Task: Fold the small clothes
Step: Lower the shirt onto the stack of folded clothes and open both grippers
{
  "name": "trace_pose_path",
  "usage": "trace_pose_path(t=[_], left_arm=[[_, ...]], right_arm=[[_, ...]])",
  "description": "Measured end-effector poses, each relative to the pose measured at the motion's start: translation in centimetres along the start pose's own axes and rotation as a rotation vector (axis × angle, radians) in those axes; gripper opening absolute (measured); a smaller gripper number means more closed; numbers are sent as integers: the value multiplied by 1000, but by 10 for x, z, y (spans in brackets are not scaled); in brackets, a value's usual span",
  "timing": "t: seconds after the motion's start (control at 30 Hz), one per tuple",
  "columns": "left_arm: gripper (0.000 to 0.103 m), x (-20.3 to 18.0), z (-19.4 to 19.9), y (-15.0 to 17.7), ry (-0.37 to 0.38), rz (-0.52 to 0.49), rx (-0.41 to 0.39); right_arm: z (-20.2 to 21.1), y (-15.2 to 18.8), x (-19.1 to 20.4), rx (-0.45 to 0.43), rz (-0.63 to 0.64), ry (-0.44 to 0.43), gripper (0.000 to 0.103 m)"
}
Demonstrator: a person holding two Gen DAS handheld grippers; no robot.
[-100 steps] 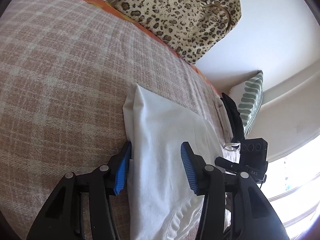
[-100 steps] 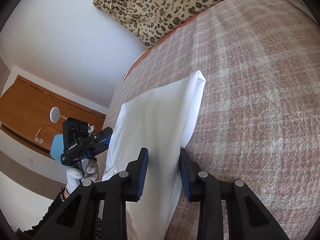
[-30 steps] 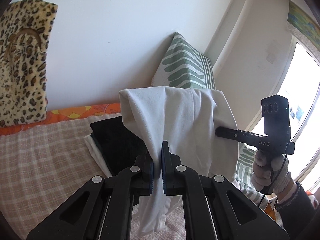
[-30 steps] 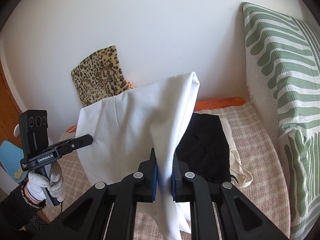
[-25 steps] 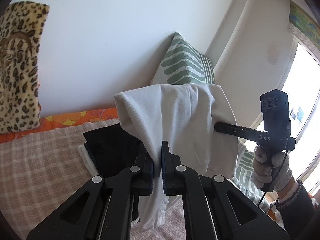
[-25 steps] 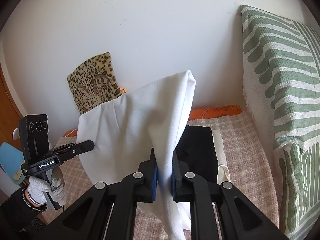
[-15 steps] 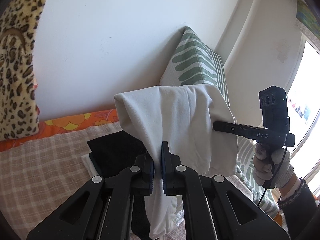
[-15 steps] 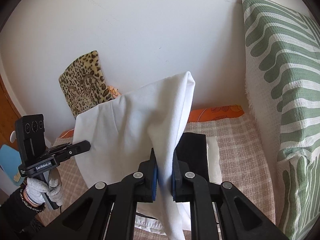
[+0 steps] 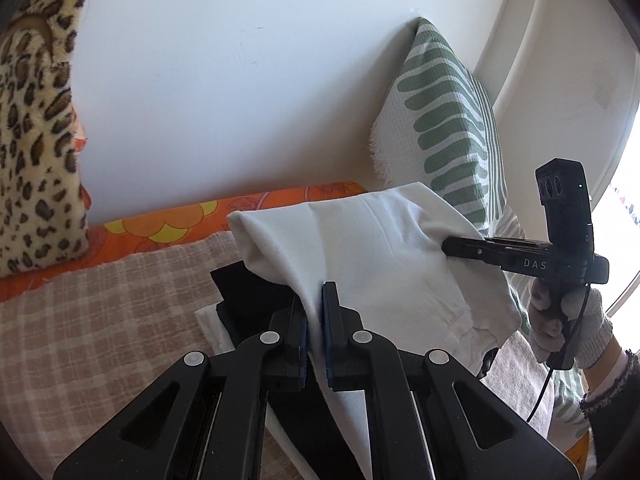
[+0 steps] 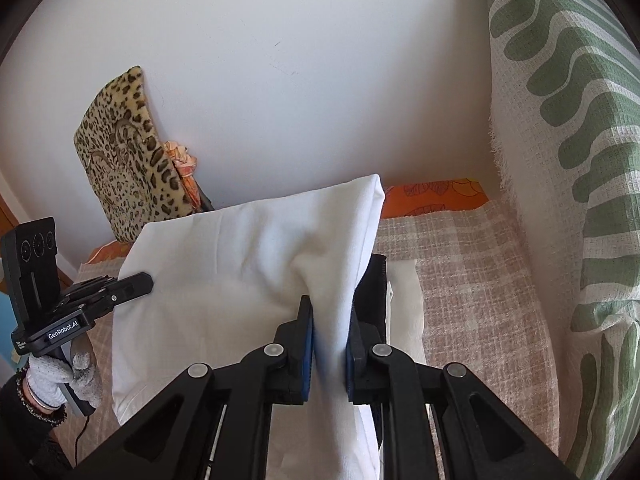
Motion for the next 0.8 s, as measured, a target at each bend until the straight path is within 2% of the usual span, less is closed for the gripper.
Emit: trace_pose_path(t=[0.03,0.1,0.17,0.37,0.57,0.8], left_arm=[[10,4,-3,1,-20,6,7],[11,11,-6,3,-37,23,15],[15,20,-7,4,-57,50,22],[17,48,2,7,-171,69,24],[17,51,20,13,-168,70,25],[17,32,59,14,-139,51,-4]], right_arm=[[-4,2,-3,11,3,25,13],[-10,4,-11,24,-4,67,19],[-11,5,-18,24,-25,69,25],[-6,9,-38,36,-36,198,27],[16,7,-49,-2,-97,259,30],[56,8,-28,-66,-124,268,37]])
Point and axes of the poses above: each gripper's, at about its wrist camera, not at the fingertips, and z roughly against the way its jaws point, x to its left, y to its underside, the point moved 10 cm from there along -z, roughly the way its jaws point, and after that the axes turned 2 degrees about x, right-handed, at the moved point
